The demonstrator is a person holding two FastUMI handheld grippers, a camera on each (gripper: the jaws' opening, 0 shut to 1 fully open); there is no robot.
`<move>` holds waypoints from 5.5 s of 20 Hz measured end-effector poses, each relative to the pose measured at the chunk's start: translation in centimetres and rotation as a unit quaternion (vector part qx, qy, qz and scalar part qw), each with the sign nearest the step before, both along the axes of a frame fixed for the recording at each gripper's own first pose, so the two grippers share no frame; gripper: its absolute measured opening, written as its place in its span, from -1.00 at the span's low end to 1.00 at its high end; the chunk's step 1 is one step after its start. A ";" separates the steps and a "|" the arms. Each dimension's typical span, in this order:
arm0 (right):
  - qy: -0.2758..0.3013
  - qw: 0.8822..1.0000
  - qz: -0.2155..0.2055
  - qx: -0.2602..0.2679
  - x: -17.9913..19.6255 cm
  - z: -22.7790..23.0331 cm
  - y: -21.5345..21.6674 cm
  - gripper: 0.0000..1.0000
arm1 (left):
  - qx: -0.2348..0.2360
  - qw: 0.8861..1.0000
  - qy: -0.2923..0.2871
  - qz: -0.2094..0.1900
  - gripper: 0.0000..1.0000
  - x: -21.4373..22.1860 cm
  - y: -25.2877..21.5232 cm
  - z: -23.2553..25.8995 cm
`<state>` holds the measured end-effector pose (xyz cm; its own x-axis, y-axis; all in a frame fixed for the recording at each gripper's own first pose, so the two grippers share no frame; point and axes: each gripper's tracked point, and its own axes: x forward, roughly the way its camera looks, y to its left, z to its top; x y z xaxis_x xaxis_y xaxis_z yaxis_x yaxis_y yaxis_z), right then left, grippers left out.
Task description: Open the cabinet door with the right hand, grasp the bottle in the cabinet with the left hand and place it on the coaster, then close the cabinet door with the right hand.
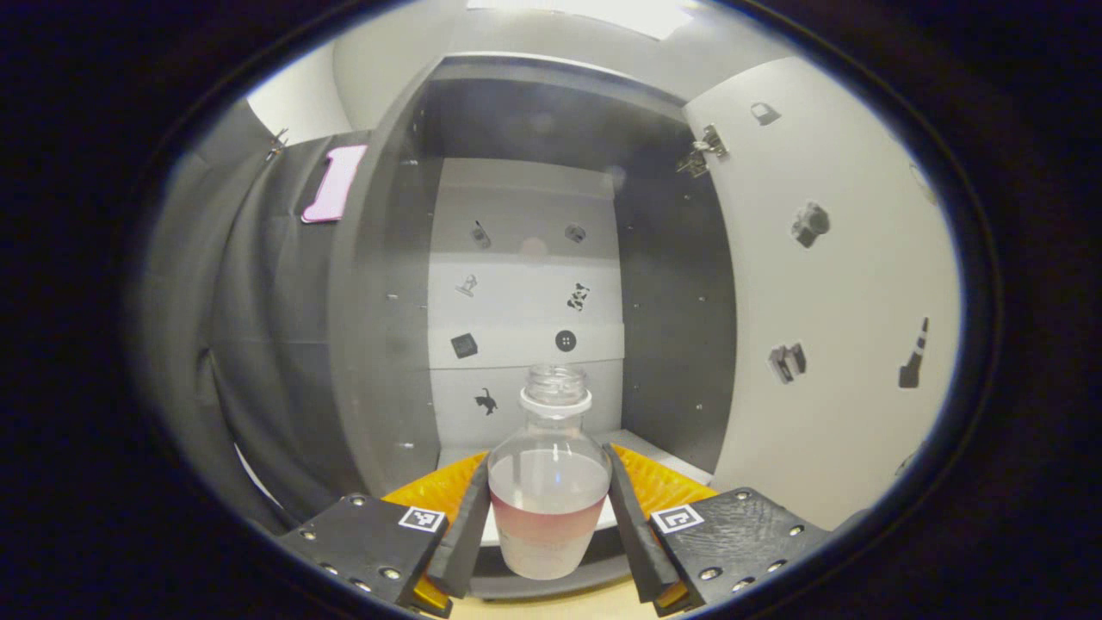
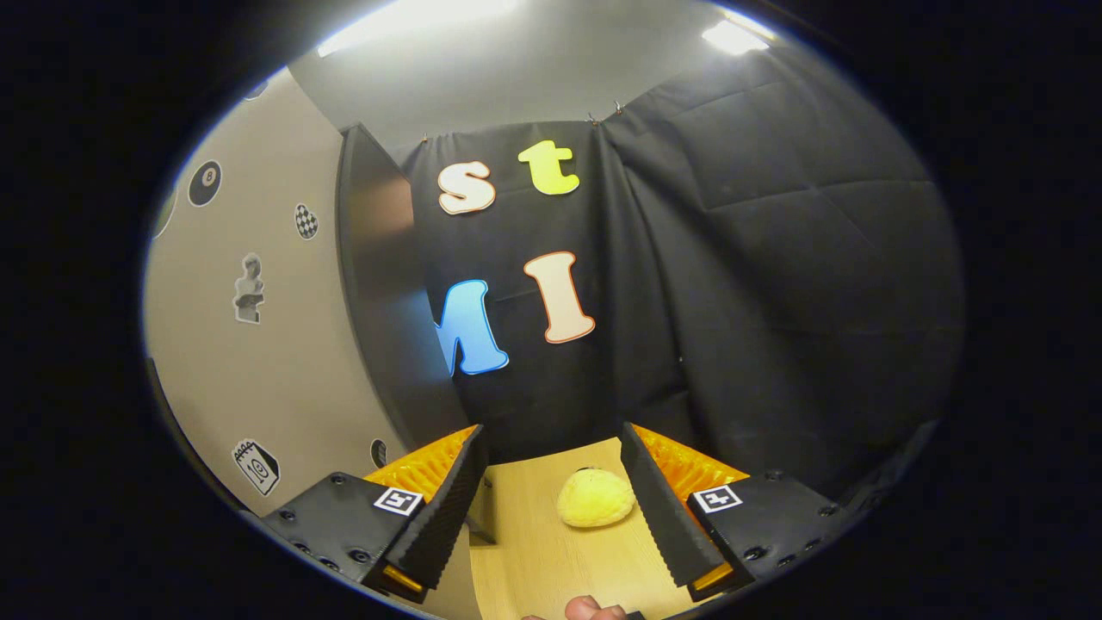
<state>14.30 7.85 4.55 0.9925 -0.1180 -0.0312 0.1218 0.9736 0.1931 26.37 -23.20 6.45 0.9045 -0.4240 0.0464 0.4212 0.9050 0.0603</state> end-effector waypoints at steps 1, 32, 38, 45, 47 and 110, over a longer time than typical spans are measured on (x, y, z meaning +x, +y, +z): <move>0.002 1.000 0.002 0.002 -0.4 -0.2 0.5 0.96 | -0.002 1.000 0.005 0.000 0.41 -1.6 1.1 -0.7; 0.107 0.992 -0.004 0.062 -10.0 -5.9 5.6 0.96 | -0.027 0.990 0.105 0.089 0.42 -15.9 13.9 -38.2; 0.104 0.993 -0.002 0.048 -10.8 -6.1 6.6 0.90 | 0.001 0.991 0.107 0.076 0.49 -16.7 13.7 -38.0; 0.088 0.996 -0.010 0.029 -12.5 -5.3 6.6 0.96 | 0.003 0.996 0.076 0.055 0.69 -16.9 13.0 -31.2; 0.083 0.996 -0.008 0.011 -12.3 -5.1 6.3 0.96 | 0.001 0.996 0.065 0.060 0.70 -17.2 13.5 -28.5; -0.006 0.982 0.169 -0.090 -6.3 0.0 38.3 0.94 | -0.062 0.982 0.112 0.139 0.70 -17.9 32.4 -10.1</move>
